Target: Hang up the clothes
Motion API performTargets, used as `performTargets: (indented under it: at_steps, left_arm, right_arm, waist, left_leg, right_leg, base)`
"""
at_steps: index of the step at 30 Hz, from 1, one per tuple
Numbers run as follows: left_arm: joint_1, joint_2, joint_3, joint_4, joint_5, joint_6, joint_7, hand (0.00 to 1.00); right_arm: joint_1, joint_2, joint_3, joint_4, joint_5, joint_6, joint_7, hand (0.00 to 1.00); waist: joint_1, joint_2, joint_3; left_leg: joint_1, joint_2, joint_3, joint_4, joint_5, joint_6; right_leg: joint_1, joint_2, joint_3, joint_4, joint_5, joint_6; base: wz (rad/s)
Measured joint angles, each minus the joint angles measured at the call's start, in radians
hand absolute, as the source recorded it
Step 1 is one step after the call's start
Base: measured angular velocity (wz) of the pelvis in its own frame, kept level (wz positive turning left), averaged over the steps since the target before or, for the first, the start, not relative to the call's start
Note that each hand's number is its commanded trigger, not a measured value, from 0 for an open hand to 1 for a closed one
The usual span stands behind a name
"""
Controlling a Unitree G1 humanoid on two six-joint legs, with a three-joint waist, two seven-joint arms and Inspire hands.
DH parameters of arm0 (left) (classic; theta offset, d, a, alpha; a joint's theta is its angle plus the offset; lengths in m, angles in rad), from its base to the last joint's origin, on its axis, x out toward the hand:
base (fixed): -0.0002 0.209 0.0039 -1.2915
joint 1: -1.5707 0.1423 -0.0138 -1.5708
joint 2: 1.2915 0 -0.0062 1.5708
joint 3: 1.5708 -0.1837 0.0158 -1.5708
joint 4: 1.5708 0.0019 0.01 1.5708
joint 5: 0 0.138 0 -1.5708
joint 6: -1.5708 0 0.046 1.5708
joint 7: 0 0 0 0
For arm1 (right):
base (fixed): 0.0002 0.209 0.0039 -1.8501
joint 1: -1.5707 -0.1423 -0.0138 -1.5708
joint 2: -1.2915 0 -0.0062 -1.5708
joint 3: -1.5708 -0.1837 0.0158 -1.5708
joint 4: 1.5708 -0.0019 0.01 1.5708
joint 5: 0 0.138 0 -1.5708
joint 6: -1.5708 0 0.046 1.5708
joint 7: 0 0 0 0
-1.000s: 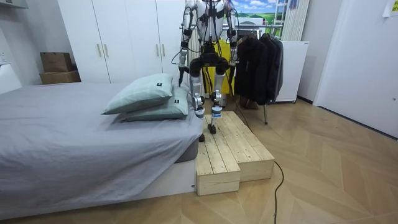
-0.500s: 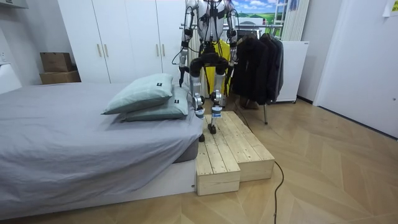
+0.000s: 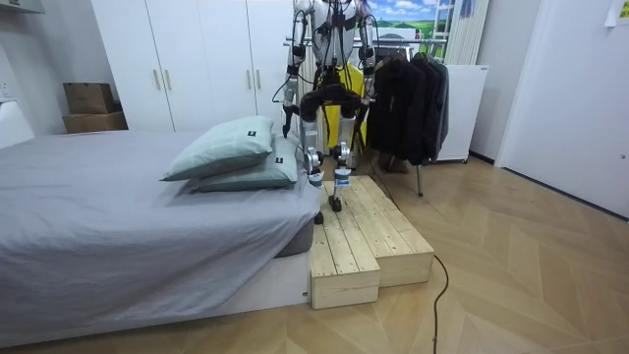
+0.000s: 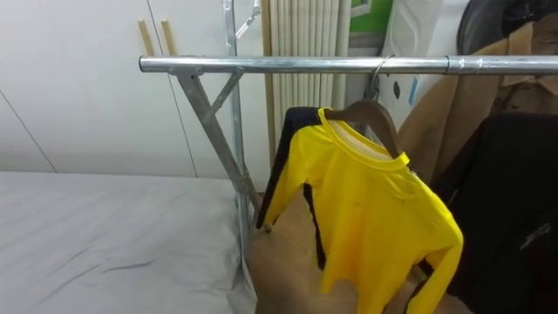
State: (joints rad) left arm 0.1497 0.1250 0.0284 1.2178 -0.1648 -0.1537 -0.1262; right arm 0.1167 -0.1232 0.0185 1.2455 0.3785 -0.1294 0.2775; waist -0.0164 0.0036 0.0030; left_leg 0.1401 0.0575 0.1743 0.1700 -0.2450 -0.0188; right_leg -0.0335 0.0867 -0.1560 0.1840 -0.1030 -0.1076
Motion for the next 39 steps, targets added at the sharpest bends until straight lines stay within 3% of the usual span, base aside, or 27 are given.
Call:
performTargets:
  at_steps: [6, 7, 10, 13, 14, 16, 17, 18, 19, 20, 21, 22, 24, 25, 27, 29, 31, 33, 35, 37, 39]
  left_arm:
    - [0.006, -0.005, 0.005, -0.008, -0.032, -0.007, 0.008, 0.0]
    - [0.008, -0.005, 0.006, -0.007, -0.038, -0.006, 0.008, 0.0]
    - [0.006, -0.007, 0.01, -0.012, -0.04, -0.009, 0.006, 0.0]
    - [0.004, -0.017, 0.015, -0.007, -0.049, -0.022, 0.004, 0.0]
    - [-0.002, -0.025, 0.026, -0.008, -0.047, -0.025, -0.001, 0.0]
    - [-0.004, -0.033, 0.038, -0.02, -0.047, -0.025, -0.016, 0.0]
    - [-0.005, -0.033, 0.042, -0.022, -0.049, -0.025, -0.028, 0.0]
    - [-0.006, -0.034, 0.048, -0.027, -0.049, -0.022, -0.041, 0.0]
    - [-0.009, -0.035, 0.048, -0.031, -0.049, -0.02, -0.044, 0.0]
    - [-0.017, -0.038, 0.047, -0.032, -0.049, -0.014, -0.05, 0.0]
    - [-0.027, -0.035, 0.047, -0.033, -0.048, -0.011, -0.055, 0.0]
    - [-0.031, -0.032, 0.047, -0.033, -0.048, -0.009, -0.055, 0.0]
    - [-0.032, -0.031, 0.045, -0.029, -0.033, -0.005, -0.057, 0.0]
    - [-0.031, -0.031, 0.043, -0.029, -0.023, -0.004, -0.057, 0.0]
    - [-0.032, -0.024, 0.036, -0.03, -0.007, 0.001, -0.054, 0.0]
    - [-0.03, -0.011, 0.018, -0.031, 0.003, 0.003, -0.041, 0.0]
    - [-0.035, -0.009, 0.006, -0.03, 0.002, 0.004, -0.029, 0.0]
    - [-0.024, -0.009, 0.006, -0.028, 0.0, 0.007, -0.014, 0.0]
    - [-0.021, -0.01, 0.008, -0.029, 0.0, 0.011, -0.009, 0.0]
    - [-0.022, -0.013, 0.008, -0.033, 0.001, 0.02, -0.008, 0.0]
    - [-0.023, -0.013, 0.005, -0.033, 0.001, 0.022, -0.008, 0.0]
  right_arm:
    - [-0.006, -0.001, 0.01, -0.003, 0.0, 0.0, 0.015, 0.0]
    - [-0.008, -0.001, 0.01, -0.003, -0.002, 0.0, 0.019, 0.0]
    - [-0.015, -0.004, 0.032, -0.004, -0.043, -0.001, 0.032, 0.0]
    - [-0.049, -0.007, 0.039, -0.014, -0.137, -0.001, 0.036, 0.0]
    - [-0.066, -0.007, 0.041, -0.012, -0.168, -0.001, 0.039, 0.0]
    - [-0.082, -0.011, 0.053, -0.004, -0.196, -0.001, 0.042, 0.0]
    - [-0.089, -0.01, 0.062, -0.004, -0.212, -0.001, 0.044, 0.0]
    - [-0.1, -0.01, 0.056, 0.002, -0.227, 0.0, 0.048, 0.0]
    - [-0.107, -0.013, 0.055, 0.006, -0.23, 0.0, 0.045, 0.0]
    - [-0.113, -0.02, 0.056, 0.008, -0.231, 0.003, 0.039, 0.0]
    - [-0.12, -0.023, 0.053, 0.003, -0.234, 0.016, 0.033, 0.0]
    - [-0.121, -0.024, 0.047, 0.0, -0.234, 0.023, 0.03, 0.0]
    - [-0.127, -0.033, -0.003, 0.0, -0.234, 0.048, 0.022, 0.0]
    - [-0.127, -0.035, -0.015, -0.001, -0.227, 0.048, 0.02, 0.0]
    - [-0.126, -0.046, -0.044, -0.002, -0.183, 0.047, 0.012, 0.0]
    - [-0.123, -0.048, -0.05, -0.003, -0.147, 0.045, 0.005, 0.0]
    - [-0.127, -0.046, -0.05, -0.006, -0.131, 0.04, -0.002, 0.0]
    - [-0.121, -0.045, -0.032, -0.005, -0.124, 0.04, -0.004, 0.0]
    - [-0.115, -0.045, -0.013, -0.005, -0.111, 0.038, -0.006, 0.0]
    - [-0.109, -0.045, -0.006, -0.005, -0.109, 0.038, -0.007, 0.0]
    - [-0.084, -0.045, -0.002, -0.005, -0.099, 0.039, -0.018, 0.0]
  waist:
    - [0.008, 0.008, -0.0035]
    - [0.014, 0.014, 0.0001]
    - [0.05, 0.018, -0.001]
    - [0.069, 0.028, -0.0063]
    - [0.083, 0.035, -0.0026]
    - [0.101, 0.045, -0.0018]
    - [0.111, 0.041, 0.0002]
    - [0.113, 0.037, 0.0003]
    - [0.119, 0.042, 0.0013]
    - [0.132, 0.05, 0.0023]
    - [0.132, 0.052, 0.0027]
    - [0.131, 0.05, 0.0022]
    - [0.108, 0.057, 0.0027]
    - [0.093, 0.06, 0.0027]
    - [0.075, 0.074, 0.0008]
    - [0.068, 0.072, 0.0012]
    - [0.071, 0.06, 0.0022]
    - [0.085, 0.042, -0.0008]
    - [0.097, 0.034, -0.0037]
    - [0.094, 0.035, -0.006]
    - [0.07, 0.035, -0.0088]
  left_leg:
    - [-0.028, 0.002, -0.012, 0.023, 0.0, -0.001]
    - [-0.033, 0.003, -0.012, 0.029, -0.001, -0.001]
    - [-0.071, 0.007, -0.016, 0.067, -0.001, -0.001]
    - [-0.112, 0.008, -0.04, 0.073, 0.003, -0.008]
    - [-0.134, 0.009, -0.042, 0.091, 0.006, -0.012]
    - [-0.176, 0.018, -0.019, 0.122, 0.014, -0.017]
    - [-0.2, 0.017, -0.009, 0.126, 0.033, -0.019]
    - [-0.227, 0.025, 0.037, 0.151, 0.042, -0.015]
    - [-0.237, 0.041, 0.09, 0.187, 0.036, -0.007]
    - [-0.244, 0.066, 0.168, 0.251, 0.018, 0.009]
    - [-0.25, 0.081, 0.217, 0.325, 0.001, 0.019]
    - [-0.246, 0.087, 0.241, 0.365, -0.006, 0.02]
    - [-0.181, 0.103, 0.312, 0.431, -0.021, 0.029]
    - [-0.166, 0.102, 0.317, 0.423, -0.025, 0.026]
    - [-0.099, 0.082, 0.344, 0.278, -0.06, 0.017]
    - [-0.088, 0.072, 0.392, 0.161, -0.074, 0.019]
    - [-0.088, 0.065, 0.39, 0.075, -0.08, -0.016]
    - [-0.082, 0.045, 0.372, 0.047, -0.051, 0.001]
    - [-0.078, 0.033, 0.367, 0.047, -0.045, 0.007]
    - [-0.08, 0.028, 0.353, 0.051, -0.046, 0.021]
    - [-0.077, 0.015, 0.312, 0.051, -0.041, 0.04]
  right_leg:
    - [-0.012, -0.003, -0.013, 0.003, -0.004, -0.003]
    - [-0.013, -0.004, -0.017, 0.003, -0.002, -0.007]
    - [-0.029, -0.009, -0.037, 0.002, 0.001, -0.014]
    - [-0.055, -0.019, -0.079, 0.005, 0.001, -0.021]
    - [-0.059, -0.025, -0.11, 0.002, 0.004, -0.026]
    - [-0.058, -0.041, -0.178, 0.0, -0.001, -0.03]
    - [-0.06, -0.058, -0.234, -0.003, -0.011, -0.029]
    - [-0.068, -0.077, -0.302, -0.008, -0.028, -0.032]
    - [-0.07, -0.082, -0.33, -0.005, -0.032, -0.032]
    - [-0.07, -0.096, -0.384, 0.002, -0.045, -0.028]
    - [-0.071, -0.115, -0.461, 0.01, -0.058, -0.027]
    - [-0.072, -0.127, -0.498, 0.017, -0.064, -0.026]
    - [-0.051, -0.153, -0.664, 0.021, -0.069, -0.023]
    - [-0.05, -0.158, -0.708, 0.022, -0.069, -0.025]
    - [-0.057, -0.165, -0.853, 0.028, -0.078, -0.012]
    - [-0.066, -0.188, -0.933, 0.063, -0.086, -0.001]
    - [-0.09, -0.213, -0.913, 0.111, -0.084, -0.004]
    - [-0.085, -0.231, -0.859, 0.108, -0.053, -0.024]
    - [-0.081, -0.247, -0.858, 0.114, -0.041, -0.024]
    - [-0.081, -0.261, -0.839, 0.13, -0.028, -0.014]
    - [-0.072, -0.271, -0.757, 0.136, -0.016, 0.007]
  base:
    - [0.07]
    - [0.0]
    - [0.11]
    - [0.4]
    - [0.75]
    - [1.08]
    - [1.51]
    - [1.56]
    - [1.56]
    - [1.63]
    - [1.73]
    - [2.0]
    - [2.21]
    - [2.36]
    - [2.1]
    - [1.68]
    - [1.25]
    - [0.56]
    - [0.13]
    - [0.18]
    - [0.49]
